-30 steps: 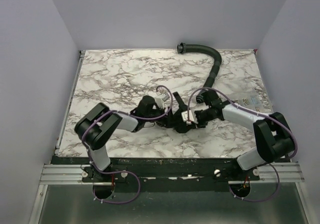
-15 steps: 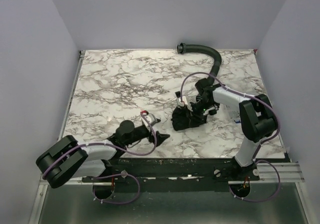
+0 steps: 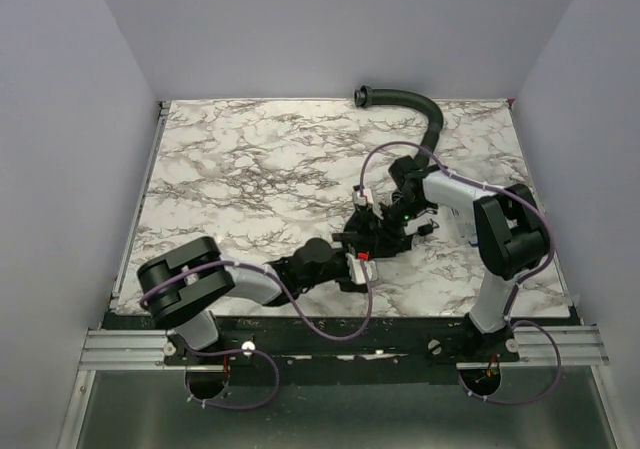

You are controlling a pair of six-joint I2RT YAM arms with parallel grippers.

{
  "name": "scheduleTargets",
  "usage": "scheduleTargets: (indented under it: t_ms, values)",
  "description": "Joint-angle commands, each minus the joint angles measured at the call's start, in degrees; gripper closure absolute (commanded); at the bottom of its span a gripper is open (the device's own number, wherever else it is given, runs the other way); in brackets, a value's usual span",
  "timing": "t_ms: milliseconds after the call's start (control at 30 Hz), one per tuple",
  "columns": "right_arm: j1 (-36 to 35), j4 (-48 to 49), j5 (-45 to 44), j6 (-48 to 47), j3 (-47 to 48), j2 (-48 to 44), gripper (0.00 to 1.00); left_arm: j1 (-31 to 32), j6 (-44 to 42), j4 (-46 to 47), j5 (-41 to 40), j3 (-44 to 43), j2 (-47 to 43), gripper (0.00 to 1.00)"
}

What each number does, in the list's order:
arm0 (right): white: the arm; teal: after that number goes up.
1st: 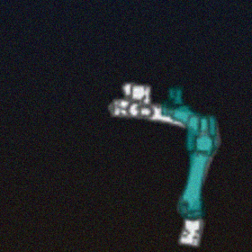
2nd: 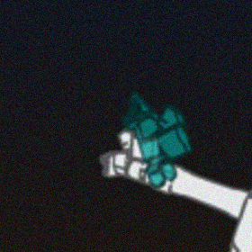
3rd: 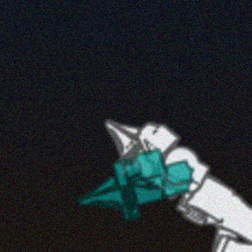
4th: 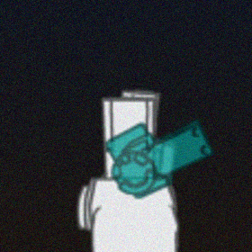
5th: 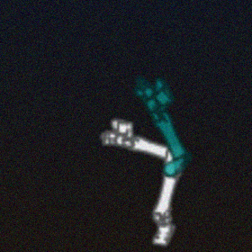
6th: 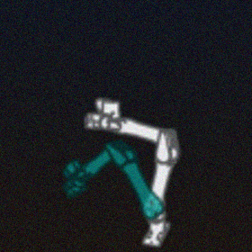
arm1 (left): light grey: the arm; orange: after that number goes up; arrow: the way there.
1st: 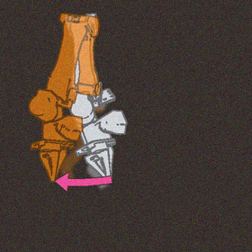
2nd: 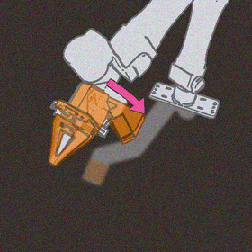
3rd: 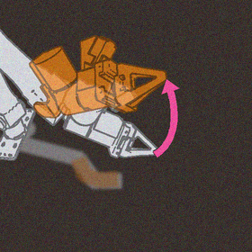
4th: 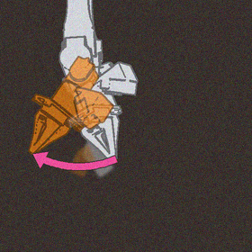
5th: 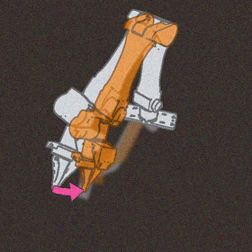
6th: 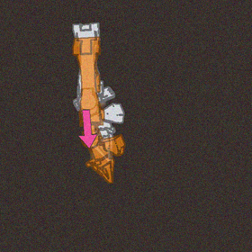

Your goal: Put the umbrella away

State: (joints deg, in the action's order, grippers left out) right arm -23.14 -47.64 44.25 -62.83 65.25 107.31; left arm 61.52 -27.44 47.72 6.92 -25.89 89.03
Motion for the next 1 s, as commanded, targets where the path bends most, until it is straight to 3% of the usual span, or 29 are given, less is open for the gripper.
scheduleTargets:
  t_ms: [0, 133, 167, 200, 233, 333, 400, 467, 533, 767, 967]
  values:
    - [-1.20, -7.28, -11.99, 3.89, -6.67, 8.79, 0.89, 0.15, -5.52, -4.39, -4.99, -6.34, 6.95, 0.16]
    - [-1.20, -7.18, -12.25, 3.90, -6.76, 8.47, 0.88, -0.26, -4.05, -8.65, -5.49, -9.70, 10.84, 0.36]
    - [-1.20, -7.28, -12.06, 3.79, -6.79, 8.29, 0.87, -0.59, -3.12, -10.33, -4.73, -9.99, 11.41, 0.47]
    - [-1.08, -7.30, -11.77, 3.68, -6.81, 8.06, 0.86, -0.90, -1.47, -11.55, -4.48, -10.25, 11.70, 0.72]
    - [-1.12, -7.42, -11.46, 3.68, -6.73, 7.78, 0.84, -1.20, 0.12, -12.63, -4.05, -10.26, 12.03, 0.84]
    - [-0.99, -7.75, -9.47, 3.33, -6.08, 6.47, 0.75, -2.59, 4.79, -17.73, 0.62, -10.04, 12.71, 0.90]
    - [-0.74, -7.42, -7.89, 3.41, -5.48, 5.07, 0.63, -3.81, 9.13, -21.74, 4.70, -10.52, 13.56, 0.96]
    - [0.39, -6.54, -6.12, 3.75, -4.56, 2.78, 0.35, -5.16, 13.78, -24.18, 7.91, -10.58, 14.76, 1.00]
    - [2.76, -5.21, -4.33, 4.79, -3.00, -0.33, 0.00, -6.38, 17.60, -27.88, 10.95, -11.26, 16.34, 1.00]
    - [12.43, -11.40, 3.80, 0.55, 7.58, -9.35, 0.00, -13.76, 27.09, -39.98, 22.43, -18.02, 23.77, 1.00]
    - [13.71, -6.93, 2.38, -2.91, 6.59, -18.17, 0.00, -17.95, 32.59, -45.72, 29.25, -21.94, 29.25, 1.00]
